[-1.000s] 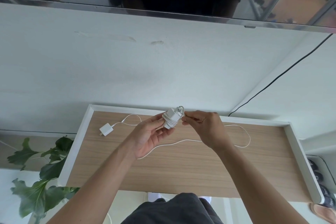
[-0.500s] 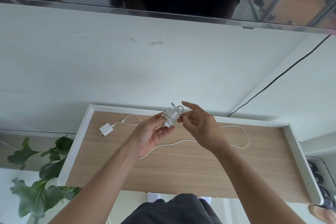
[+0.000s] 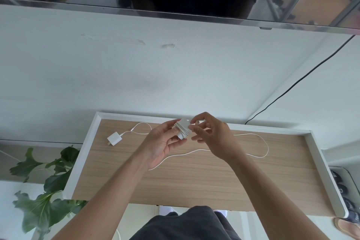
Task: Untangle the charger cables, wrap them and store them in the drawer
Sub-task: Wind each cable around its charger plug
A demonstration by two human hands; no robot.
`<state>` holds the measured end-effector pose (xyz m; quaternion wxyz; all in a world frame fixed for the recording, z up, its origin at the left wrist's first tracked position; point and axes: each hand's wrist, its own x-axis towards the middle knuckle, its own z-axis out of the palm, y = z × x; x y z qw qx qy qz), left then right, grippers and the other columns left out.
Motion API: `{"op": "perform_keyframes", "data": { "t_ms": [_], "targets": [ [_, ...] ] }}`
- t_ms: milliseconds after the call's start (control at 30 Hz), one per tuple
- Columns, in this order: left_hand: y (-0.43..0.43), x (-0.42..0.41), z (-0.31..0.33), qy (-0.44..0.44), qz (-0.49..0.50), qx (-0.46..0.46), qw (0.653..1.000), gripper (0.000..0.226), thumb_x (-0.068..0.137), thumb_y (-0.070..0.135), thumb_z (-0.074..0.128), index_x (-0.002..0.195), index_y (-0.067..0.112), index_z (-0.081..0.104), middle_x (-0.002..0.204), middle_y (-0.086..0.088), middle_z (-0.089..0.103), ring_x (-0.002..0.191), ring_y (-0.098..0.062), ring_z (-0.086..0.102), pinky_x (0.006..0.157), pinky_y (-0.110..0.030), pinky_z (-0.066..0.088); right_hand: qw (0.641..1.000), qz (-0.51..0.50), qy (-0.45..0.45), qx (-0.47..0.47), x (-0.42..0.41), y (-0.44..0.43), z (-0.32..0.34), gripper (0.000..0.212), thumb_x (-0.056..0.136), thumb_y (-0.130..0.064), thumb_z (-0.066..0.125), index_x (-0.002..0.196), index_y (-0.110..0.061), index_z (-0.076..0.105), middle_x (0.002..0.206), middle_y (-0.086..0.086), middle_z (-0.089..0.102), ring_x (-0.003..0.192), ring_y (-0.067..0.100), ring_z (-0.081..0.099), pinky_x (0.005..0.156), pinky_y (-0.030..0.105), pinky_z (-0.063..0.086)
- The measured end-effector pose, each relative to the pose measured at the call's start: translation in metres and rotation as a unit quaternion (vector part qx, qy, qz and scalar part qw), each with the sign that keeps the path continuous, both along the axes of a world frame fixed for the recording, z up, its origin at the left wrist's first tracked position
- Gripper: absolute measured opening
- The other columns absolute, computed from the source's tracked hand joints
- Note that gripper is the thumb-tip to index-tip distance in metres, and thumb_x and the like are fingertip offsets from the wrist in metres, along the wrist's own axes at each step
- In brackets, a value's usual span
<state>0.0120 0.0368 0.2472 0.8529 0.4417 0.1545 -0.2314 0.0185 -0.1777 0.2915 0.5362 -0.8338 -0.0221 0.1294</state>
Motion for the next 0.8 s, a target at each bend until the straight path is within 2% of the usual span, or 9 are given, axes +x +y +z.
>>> {"op": "perform_keyframes", "data": {
  "t_ms": [100, 167, 233, 333, 533, 700, 800],
  "targets": [
    [0.000, 0.002, -0.002, 0.011, 0.015, -0.033, 0.999, 0.029, 0.111, 0.004, 0.058, 0.137, 0.001, 0.070, 0.124, -0.013, 0.080, 0.105, -0.021, 0.078, 0.095, -0.037, 0.067, 0.999, -0.037, -0.005, 0.022, -0.001, 0.005, -0.002, 0.007, 0.107, -0.030, 0.073, 0.104, -0.024, 0.071, 0.102, -0.001, 0.081, 0.082, 0.016, 0.085, 0.087, 0.052, 0.068],
    [0.000, 0.003, -0.005, 0.033, 0.036, -0.061, 0.997, 0.028, 0.111, 0.002, 0.057, 0.135, -0.001, 0.070, 0.123, -0.014, 0.079, 0.104, -0.022, 0.076, 0.097, -0.039, 0.067, 0.998, -0.064, -0.025, 0.008, 0.000, 0.006, -0.006, 0.005, 0.105, -0.027, 0.076, 0.101, -0.023, 0.075, 0.094, -0.005, 0.081, 0.079, 0.013, 0.083, 0.085, 0.049, 0.068],
    [-0.001, 0.003, -0.009, 0.050, 0.058, -0.080, 0.994, 0.026, 0.110, 0.001, 0.056, 0.131, -0.003, 0.071, 0.119, -0.015, 0.078, 0.100, -0.022, 0.077, 0.101, -0.041, 0.066, 0.995, -0.087, -0.048, -0.018, 0.002, 0.008, -0.010, 0.003, 0.102, -0.027, 0.080, 0.099, -0.025, 0.080, 0.084, -0.010, 0.081, 0.074, 0.010, 0.080, 0.082, 0.039, 0.066],
    [-0.004, 0.002, -0.012, 0.063, 0.078, -0.100, 0.990, 0.023, 0.110, 0.000, 0.055, 0.125, -0.002, 0.073, 0.114, -0.014, 0.081, 0.096, -0.023, 0.080, 0.099, -0.039, 0.066, 0.991, -0.112, -0.067, -0.027, 0.001, 0.012, -0.014, 0.005, 0.100, -0.028, 0.081, 0.102, -0.025, 0.085, 0.080, -0.016, 0.080, 0.069, 0.006, 0.077, 0.073, 0.024, 0.059],
    [-0.005, 0.007, -0.017, 0.069, 0.108, -0.123, 0.984, 0.025, 0.111, -0.001, 0.052, 0.128, -0.003, 0.071, 0.116, -0.017, 0.080, 0.096, -0.025, 0.083, 0.096, -0.037, 0.068, 0.990, -0.102, -0.078, -0.056, -0.001, 0.021, -0.026, 0.008, 0.103, -0.030, 0.077, 0.103, -0.028, 0.084, 0.085, -0.017, 0.081, 0.071, 0.004, 0.077, 0.074, 0.029, 0.061],
    [-0.007, 0.008, -0.021, 0.060, 0.125, -0.099, 0.985, 0.024, 0.112, -0.001, 0.054, 0.127, -0.005, 0.071, 0.116, -0.020, 0.079, 0.102, -0.029, 0.079, 0.088, -0.034, 0.069, 0.992, -0.064, -0.082, -0.073, -0.004, 0.025, -0.032, 0.007, 0.104, -0.029, 0.075, 0.105, -0.028, 0.082, 0.089, -0.018, 0.081, 0.074, 0.006, 0.077, 0.072, 0.027, 0.060],
    [-0.003, 0.006, -0.026, 0.044, 0.114, -0.072, 0.990, 0.026, 0.112, 0.001, 0.053, 0.132, -0.004, 0.069, 0.120, -0.018, 0.080, 0.104, -0.028, 0.080, 0.090, -0.035, 0.069, 0.994, -0.031, -0.072, -0.081, -0.002, 0.018, -0.033, 0.007, 0.104, -0.031, 0.075, 0.105, -0.029, 0.082, 0.089, -0.019, 0.082, 0.080, 0.006, 0.075, 0.076, 0.021, 0.058]
  ]
}}
